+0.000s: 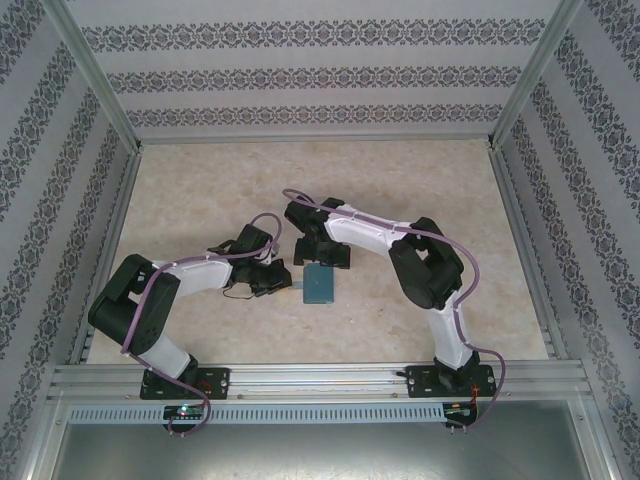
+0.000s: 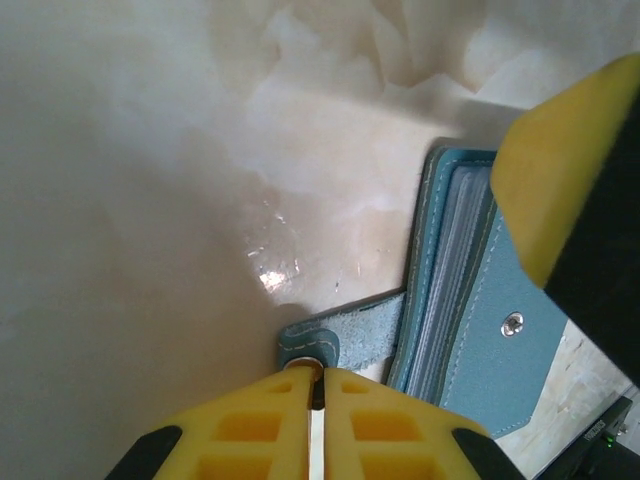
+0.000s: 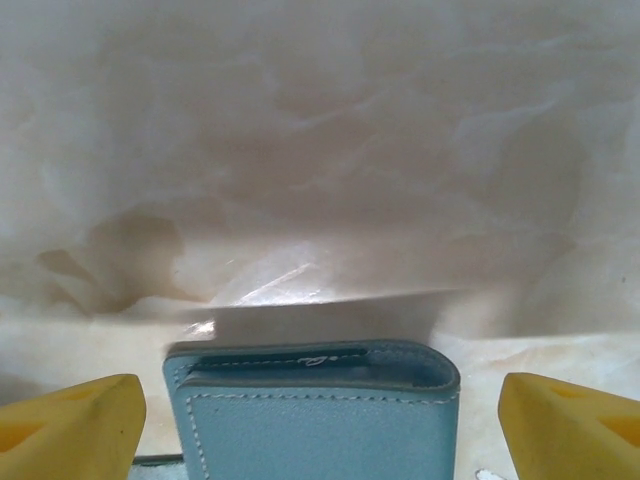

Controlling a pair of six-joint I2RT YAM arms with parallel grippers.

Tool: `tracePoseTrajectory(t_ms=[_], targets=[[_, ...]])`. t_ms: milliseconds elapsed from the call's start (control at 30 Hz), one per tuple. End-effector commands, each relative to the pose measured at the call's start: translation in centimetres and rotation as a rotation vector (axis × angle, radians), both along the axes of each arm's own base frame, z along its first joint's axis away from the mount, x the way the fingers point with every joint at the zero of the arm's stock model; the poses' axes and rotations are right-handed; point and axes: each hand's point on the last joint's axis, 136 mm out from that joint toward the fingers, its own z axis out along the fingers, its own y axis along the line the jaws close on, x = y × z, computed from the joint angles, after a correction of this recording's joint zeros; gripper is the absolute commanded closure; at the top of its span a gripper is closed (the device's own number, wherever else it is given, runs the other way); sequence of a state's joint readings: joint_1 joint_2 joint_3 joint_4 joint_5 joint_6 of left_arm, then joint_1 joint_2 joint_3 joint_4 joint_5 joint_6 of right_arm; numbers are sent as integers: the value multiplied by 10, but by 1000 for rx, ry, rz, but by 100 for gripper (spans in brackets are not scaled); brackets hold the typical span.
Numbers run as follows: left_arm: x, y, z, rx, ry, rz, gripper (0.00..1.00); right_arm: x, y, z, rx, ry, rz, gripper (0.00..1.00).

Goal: Take the credit cards out of the card holder

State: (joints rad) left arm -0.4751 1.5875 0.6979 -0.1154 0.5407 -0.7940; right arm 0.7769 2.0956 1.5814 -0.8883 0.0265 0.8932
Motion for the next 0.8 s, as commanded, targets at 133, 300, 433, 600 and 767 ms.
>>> tracePoseTrajectory(t_ms=[133,300,433,600,767], targets=[[-20,12,-24,32,95,7,90,-6,-10,3,-64,-6,-12,17],[-20,13,-26,31,102,11,90,-7,-12,9,-66,-14,-12,18],[-22,15,-28,36,107,16,90,-7,-14,19,-70,-33,-7,19],[-22,15,-31,37,115,20,91,-8,-15,27,-64,-44,4,24],[-21,16,-32,40,118,27,91,-11,-15,33,-57,-41,19,33]])
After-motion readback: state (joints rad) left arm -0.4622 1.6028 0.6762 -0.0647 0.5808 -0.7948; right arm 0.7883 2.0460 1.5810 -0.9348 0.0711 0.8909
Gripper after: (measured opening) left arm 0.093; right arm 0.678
